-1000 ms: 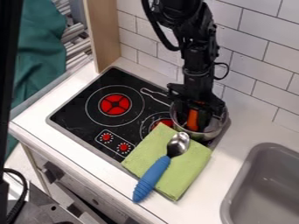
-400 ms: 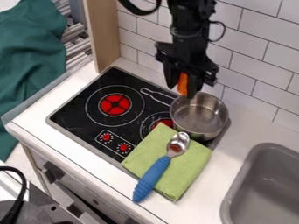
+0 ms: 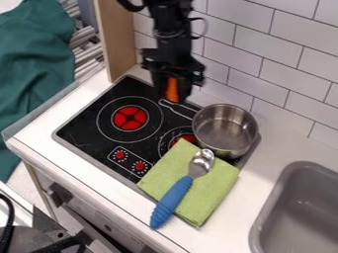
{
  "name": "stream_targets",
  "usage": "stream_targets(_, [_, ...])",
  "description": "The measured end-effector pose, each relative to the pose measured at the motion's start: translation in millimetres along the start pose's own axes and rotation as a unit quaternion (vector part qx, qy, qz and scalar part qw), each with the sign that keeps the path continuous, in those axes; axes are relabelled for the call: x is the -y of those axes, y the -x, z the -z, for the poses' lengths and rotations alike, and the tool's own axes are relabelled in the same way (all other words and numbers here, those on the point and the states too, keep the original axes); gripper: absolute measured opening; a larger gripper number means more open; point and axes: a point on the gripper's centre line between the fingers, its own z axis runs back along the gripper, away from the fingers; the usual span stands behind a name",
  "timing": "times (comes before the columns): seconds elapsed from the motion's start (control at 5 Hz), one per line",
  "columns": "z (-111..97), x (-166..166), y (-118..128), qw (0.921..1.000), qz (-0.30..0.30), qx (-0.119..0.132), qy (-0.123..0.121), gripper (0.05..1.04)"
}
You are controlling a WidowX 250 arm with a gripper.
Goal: Remove a red object from the pot
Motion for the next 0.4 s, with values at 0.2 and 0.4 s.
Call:
stream_targets(0.2, [13.2,-34.5,-11.7,0.9997,-0.023,-0.002,0.004,0.496])
stream_targets(0.4, [21.4,-65.1,-22.2,0.9992,-0.039,-0.003,-0.002,0.496])
